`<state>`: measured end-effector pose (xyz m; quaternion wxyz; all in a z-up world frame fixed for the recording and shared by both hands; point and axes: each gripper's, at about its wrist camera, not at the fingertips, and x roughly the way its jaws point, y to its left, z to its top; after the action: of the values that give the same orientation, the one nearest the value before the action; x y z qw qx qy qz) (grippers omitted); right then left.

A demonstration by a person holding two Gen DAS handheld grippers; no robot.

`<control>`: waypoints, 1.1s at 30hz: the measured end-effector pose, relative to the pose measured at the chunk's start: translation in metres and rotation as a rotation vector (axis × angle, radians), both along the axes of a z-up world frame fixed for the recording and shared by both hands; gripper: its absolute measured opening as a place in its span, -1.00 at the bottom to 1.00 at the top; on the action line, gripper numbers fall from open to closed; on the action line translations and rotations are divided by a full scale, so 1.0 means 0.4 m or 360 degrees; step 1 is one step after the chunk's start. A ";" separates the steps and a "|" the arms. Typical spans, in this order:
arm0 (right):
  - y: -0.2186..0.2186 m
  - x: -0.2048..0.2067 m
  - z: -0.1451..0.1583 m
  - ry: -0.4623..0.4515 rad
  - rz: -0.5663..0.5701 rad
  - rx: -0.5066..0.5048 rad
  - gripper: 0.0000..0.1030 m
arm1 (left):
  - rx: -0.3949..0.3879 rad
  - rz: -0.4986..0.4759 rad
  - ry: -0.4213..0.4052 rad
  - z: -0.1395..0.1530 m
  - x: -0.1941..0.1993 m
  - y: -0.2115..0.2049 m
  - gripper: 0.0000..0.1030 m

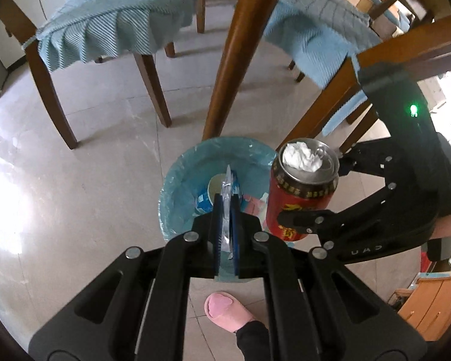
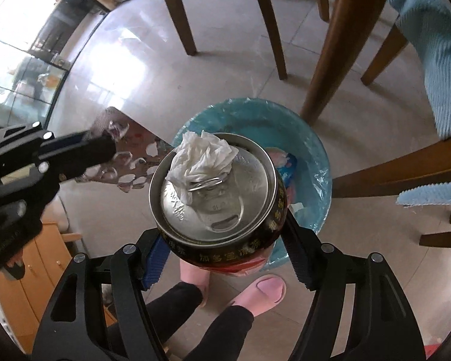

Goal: Collect trash
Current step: 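Open the right gripper to drop the red can while the left gripper releases the blister pack into the bin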

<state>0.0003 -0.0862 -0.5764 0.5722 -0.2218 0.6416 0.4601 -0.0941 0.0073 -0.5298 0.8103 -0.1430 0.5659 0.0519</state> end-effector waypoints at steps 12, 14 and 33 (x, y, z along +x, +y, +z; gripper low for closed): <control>-0.001 0.003 -0.054 0.0017 -0.0022 -0.0041 0.34 | -0.0031 0.0006 0.0029 -0.074 0.000 -0.017 -0.83; -0.001 0.001 -0.071 0.0018 -0.0020 -0.0063 0.35 | -0.0033 0.0013 0.0030 -0.077 -0.001 -0.016 -0.83; -0.003 0.009 -0.109 0.0044 -0.0105 -0.0074 0.43 | -0.0036 0.0046 0.0032 -0.075 -0.021 -0.003 -0.83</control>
<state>0.0040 -0.0874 -0.6202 0.5729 -0.2073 0.6669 0.4291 -0.1023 0.0059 -0.5600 0.8020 -0.1597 0.5725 0.0588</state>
